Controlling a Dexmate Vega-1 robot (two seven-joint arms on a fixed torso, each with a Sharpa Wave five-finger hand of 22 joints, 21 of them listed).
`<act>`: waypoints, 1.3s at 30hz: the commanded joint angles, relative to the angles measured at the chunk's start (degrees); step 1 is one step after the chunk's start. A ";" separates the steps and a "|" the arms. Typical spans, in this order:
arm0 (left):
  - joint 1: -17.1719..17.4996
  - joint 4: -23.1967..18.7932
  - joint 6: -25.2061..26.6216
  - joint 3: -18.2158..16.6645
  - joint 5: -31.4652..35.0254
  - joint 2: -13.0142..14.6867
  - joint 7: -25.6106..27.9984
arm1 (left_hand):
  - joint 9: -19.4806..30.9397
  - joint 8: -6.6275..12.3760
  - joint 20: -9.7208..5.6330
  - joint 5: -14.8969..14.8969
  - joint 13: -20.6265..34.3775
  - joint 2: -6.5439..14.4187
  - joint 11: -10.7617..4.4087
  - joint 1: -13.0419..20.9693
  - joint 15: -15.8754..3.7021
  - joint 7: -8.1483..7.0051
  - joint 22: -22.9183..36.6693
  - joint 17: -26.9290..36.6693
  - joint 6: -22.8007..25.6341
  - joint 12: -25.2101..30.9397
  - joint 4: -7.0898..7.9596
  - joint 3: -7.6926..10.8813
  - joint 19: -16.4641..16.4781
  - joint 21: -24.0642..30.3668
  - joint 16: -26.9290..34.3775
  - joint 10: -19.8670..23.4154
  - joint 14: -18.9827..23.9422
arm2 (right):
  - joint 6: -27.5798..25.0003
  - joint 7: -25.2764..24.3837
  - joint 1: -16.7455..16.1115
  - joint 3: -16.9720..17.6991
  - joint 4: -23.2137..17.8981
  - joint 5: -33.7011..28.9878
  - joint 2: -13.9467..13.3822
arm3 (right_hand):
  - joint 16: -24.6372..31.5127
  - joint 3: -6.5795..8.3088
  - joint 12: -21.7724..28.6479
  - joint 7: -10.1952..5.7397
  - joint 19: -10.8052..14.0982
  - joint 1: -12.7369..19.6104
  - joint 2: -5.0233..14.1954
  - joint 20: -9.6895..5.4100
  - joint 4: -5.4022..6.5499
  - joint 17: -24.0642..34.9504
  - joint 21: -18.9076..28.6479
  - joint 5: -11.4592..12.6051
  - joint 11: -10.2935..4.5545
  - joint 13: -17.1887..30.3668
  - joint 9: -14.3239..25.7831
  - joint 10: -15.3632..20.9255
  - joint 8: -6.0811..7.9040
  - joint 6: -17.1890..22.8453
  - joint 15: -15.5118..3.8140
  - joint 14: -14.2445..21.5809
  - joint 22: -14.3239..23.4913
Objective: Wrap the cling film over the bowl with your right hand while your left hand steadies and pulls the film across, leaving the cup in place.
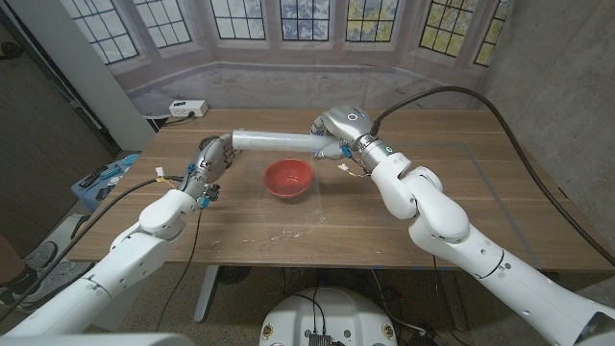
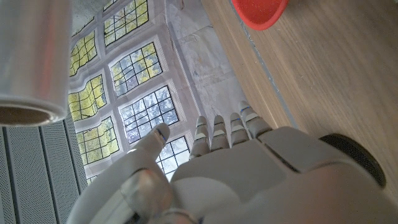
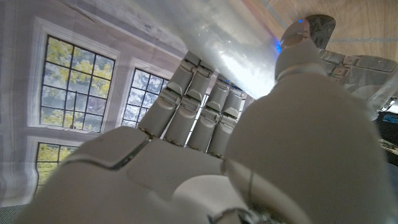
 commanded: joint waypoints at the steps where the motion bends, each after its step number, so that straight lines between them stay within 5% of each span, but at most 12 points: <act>1: 6.18 -5.85 1.71 -2.54 0.36 2.13 2.03 | 0.15 0.14 0.45 0.27 0.20 -0.11 0.50 0.80 0.14 0.41 0.14 0.25 0.11 0.04 -0.34 0.13 0.38 -0.07 0.08 0.10 -0.41 | -1.11 -0.51 1.63 0.58 1.61 2.02 0.95 | 0.46 -0.13 -0.07 -2.49 -0.25 11.42 12.04 -3.82 0.11 0.23 0.60 -0.09 -0.07 0.16 0.08 -0.04 -0.17 2.97 -3.49 -0.23 0.08; 14: 8.14 -7.58 2.38 -3.58 0.89 1.71 2.87 | 0.15 0.27 0.50 0.25 0.21 -0.07 0.52 1.09 0.06 0.62 0.15 0.28 0.56 0.10 -0.43 0.11 0.43 -0.07 0.20 0.31 -0.18 | -3.91 -0.26 2.67 1.71 1.52 5.02 0.80 | 0.51 -0.39 -0.26 -2.48 -0.30 11.59 12.27 -3.78 0.12 0.42 0.68 -0.29 -0.06 0.20 0.12 -0.08 -0.37 2.91 -3.50 -0.32 0.09; 39: 11.31 -7.49 -0.07 -4.88 0.65 1.27 0.04 | 0.13 0.15 0.38 0.19 0.21 -0.91 0.17 1.59 -0.11 0.47 0.13 0.20 0.58 0.13 -1.01 -0.23 0.69 -0.03 0.20 0.52 0.03 | -12.01 4.28 4.54 -1.63 -0.61 2.56 3.71 | 0.53 -0.87 -0.58 -2.32 -0.52 11.89 12.70 -3.77 0.15 0.78 0.79 -0.57 0.18 0.55 0.22 -0.53 -0.88 2.47 -3.47 -0.69 0.09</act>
